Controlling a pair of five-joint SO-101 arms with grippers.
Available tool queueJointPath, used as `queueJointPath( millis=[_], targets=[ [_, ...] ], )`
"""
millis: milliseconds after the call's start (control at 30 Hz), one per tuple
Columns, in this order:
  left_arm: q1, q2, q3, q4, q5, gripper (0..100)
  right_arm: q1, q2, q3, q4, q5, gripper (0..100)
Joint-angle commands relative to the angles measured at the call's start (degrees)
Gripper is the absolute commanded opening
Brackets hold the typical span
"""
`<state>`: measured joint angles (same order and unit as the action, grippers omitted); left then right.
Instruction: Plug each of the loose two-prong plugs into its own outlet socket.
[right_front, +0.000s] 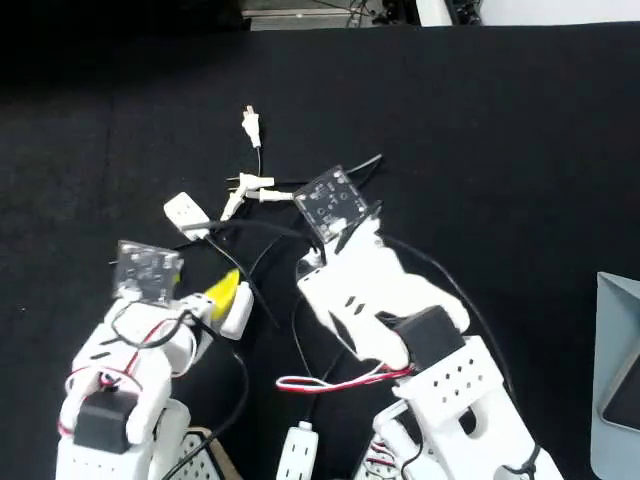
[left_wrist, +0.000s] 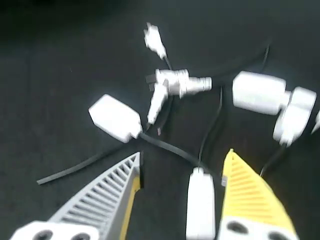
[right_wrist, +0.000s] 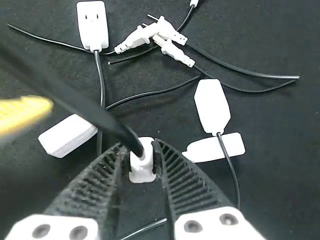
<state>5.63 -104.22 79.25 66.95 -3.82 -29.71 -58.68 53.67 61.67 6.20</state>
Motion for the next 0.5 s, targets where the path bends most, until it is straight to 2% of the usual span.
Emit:
queueJointPath(
  millis=[0,233,467],
  targets=[
    [1.27,0.44,6.99,-0.44,-4.57,27,1.05,-1.01,1.27,-1.93,-0.35,1.1],
    [0.40,0.26,16.31,-2.73,-7.91,27,1.05,-1.01,3.65,-4.48,-0.35,1.1],
    [-11.21,0.18,14.02,-2.99,-10.73,27,1.05,-1.01,3.74,-4.40,-0.44,1.1]
  ],
)
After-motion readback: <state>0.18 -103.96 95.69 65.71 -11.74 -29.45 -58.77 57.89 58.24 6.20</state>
